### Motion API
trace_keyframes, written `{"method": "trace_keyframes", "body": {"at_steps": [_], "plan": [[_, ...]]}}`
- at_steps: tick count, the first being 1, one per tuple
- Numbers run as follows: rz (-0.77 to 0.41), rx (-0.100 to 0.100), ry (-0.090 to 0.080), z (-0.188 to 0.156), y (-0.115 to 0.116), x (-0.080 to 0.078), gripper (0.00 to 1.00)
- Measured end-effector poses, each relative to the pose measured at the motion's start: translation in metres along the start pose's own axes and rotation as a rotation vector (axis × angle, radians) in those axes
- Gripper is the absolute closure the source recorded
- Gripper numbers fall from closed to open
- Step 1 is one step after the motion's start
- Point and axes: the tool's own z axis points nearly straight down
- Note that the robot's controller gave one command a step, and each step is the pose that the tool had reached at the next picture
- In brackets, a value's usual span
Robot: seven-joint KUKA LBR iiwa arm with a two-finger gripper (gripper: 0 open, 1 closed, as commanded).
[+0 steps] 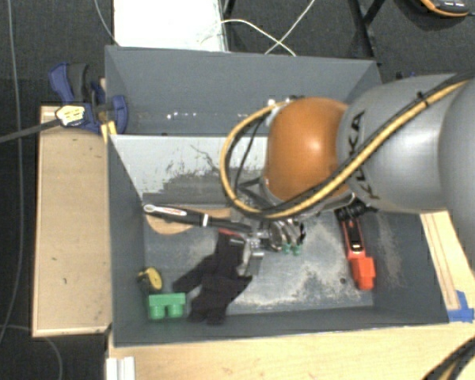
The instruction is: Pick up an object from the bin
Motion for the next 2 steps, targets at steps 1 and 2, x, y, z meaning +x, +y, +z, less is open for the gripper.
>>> {"method": "trace_keyframes", "body": {"at_steps": [1, 2], "plan": [[0.001, 0.0, 0.0, 0.0, 0.0, 0.0, 0.0], [-0.123, 0.0, 0.004, 0.071, 0.02, 0.002, 0.0]]}}
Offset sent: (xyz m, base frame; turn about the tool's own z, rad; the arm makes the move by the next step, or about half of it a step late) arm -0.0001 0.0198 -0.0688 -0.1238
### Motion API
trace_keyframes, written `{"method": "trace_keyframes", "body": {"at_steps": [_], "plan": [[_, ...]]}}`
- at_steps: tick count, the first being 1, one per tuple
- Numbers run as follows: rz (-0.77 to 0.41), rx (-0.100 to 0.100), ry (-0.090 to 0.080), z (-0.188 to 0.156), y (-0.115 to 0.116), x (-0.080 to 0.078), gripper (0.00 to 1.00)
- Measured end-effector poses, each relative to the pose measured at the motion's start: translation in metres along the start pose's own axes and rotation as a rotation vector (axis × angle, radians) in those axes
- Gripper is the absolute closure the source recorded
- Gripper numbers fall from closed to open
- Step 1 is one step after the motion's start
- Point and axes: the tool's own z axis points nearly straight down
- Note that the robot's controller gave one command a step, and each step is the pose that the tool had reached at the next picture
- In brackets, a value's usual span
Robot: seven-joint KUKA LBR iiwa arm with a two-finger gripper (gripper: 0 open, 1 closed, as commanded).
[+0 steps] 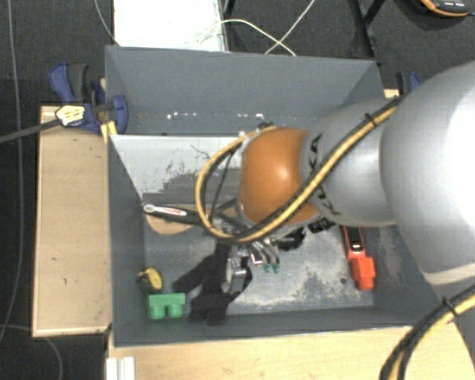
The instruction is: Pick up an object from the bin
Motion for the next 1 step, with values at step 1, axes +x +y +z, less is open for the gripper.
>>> {"method": "trace_keyframes", "body": {"at_steps": [1], "plan": [[-0.01, 0.0, -0.008, 0.0107, -0.0006, -0.0084, 1.0]]}}
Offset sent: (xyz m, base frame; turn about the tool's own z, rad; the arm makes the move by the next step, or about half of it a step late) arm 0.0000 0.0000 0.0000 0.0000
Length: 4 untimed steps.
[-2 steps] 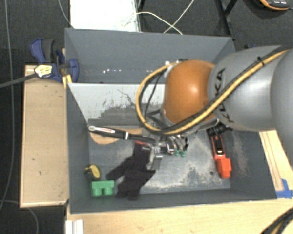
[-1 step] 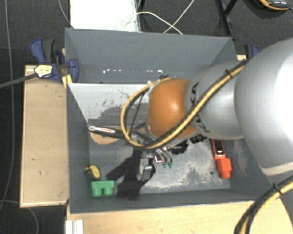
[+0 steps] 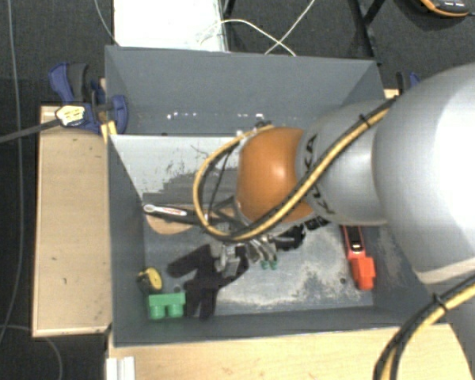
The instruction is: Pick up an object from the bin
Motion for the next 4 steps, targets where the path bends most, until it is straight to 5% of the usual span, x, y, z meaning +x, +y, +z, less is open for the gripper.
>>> {"method": "trace_keyframes", "body": {"at_steps": [1, 2, 3, 4], "plan": [[0.001, 0.0, 0.0, 0.0, 0.0, 0.0, 1.0], [0.039, -0.003, -0.005, 0.002, 0.044, 0.0, 1.0], [0.181, -0.001, -0.004, 0.003, 0.053, -0.023, 1.0], [0.023, -0.003, -0.007, -0.047, 0.046, 0.0, 1.0]]}}
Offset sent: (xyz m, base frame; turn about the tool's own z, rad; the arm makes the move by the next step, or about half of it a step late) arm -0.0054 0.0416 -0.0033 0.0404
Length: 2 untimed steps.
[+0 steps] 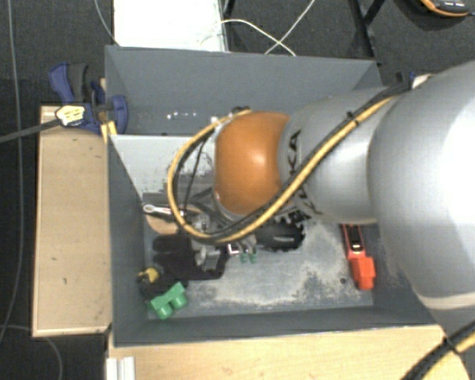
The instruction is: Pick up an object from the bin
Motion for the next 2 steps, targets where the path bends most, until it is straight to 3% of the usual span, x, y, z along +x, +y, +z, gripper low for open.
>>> {"method": "trace_keyframes", "body": {"at_steps": [1, 2], "plan": [[0.137, 0.002, -0.001, -0.084, -0.005, -0.013, 1.0], [0.104, 0.002, 0.005, 0.024, 0.025, 0.019, 1.0]]}}
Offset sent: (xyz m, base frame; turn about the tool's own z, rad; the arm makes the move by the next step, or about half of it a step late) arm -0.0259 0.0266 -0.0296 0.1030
